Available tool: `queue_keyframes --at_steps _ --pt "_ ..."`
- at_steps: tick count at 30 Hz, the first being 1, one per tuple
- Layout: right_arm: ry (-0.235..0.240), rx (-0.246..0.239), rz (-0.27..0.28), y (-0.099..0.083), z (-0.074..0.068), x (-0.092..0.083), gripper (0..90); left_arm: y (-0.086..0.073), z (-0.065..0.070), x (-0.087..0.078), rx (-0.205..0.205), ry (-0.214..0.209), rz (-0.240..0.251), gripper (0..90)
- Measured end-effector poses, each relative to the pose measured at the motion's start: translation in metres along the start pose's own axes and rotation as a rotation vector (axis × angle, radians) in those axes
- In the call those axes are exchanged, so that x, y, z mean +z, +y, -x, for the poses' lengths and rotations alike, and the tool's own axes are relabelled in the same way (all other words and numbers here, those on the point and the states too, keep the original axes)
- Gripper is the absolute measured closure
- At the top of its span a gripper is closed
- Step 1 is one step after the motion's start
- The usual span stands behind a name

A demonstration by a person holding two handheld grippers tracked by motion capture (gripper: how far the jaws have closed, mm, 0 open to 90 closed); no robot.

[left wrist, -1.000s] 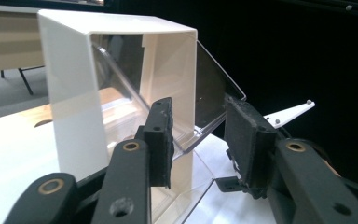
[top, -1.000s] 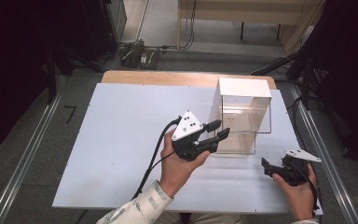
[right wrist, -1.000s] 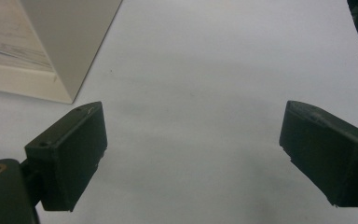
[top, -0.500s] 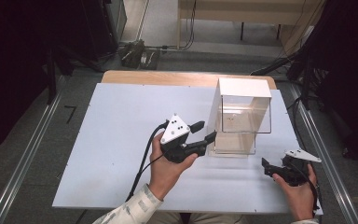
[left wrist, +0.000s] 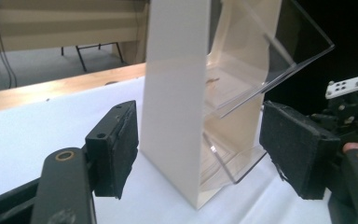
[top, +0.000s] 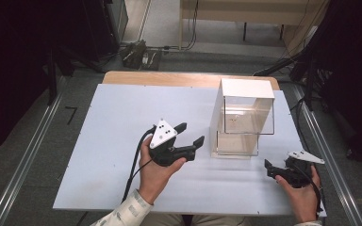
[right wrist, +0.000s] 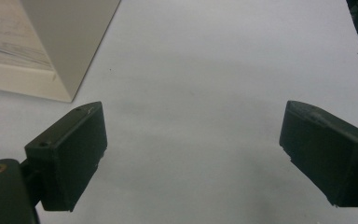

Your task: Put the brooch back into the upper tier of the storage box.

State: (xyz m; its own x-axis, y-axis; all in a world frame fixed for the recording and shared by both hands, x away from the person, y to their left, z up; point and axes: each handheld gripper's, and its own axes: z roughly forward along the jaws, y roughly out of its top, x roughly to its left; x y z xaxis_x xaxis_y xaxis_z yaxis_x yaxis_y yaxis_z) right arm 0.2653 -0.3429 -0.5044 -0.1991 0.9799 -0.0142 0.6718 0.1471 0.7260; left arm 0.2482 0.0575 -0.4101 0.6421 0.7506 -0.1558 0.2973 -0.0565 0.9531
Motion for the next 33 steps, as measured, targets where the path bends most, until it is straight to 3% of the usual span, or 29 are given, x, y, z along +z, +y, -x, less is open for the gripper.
queue_keyframes --at_steps 12,17,27,33 --pt "0.001 -0.001 0.013 0.0 0.0 -0.001 5.9 -0.019 -0.021 -0.014 -0.018 0.067 -0.035 25.6" --pt "0.005 0.003 0.013 0.0 0.0 -0.002 5.9 -0.035 -0.035 -0.026 -0.029 0.11 -0.066 25.2" --pt "0.006 0.004 0.012 -0.001 0.0 -0.003 5.9 -0.059 -0.069 -0.06 -0.087 0.223 -0.091 24.4" --pt "0.008 0.001 0.014 -0.001 0.0 -0.003 5.9 -0.071 -0.089 -0.085 -0.123 0.324 -0.101 21.6"
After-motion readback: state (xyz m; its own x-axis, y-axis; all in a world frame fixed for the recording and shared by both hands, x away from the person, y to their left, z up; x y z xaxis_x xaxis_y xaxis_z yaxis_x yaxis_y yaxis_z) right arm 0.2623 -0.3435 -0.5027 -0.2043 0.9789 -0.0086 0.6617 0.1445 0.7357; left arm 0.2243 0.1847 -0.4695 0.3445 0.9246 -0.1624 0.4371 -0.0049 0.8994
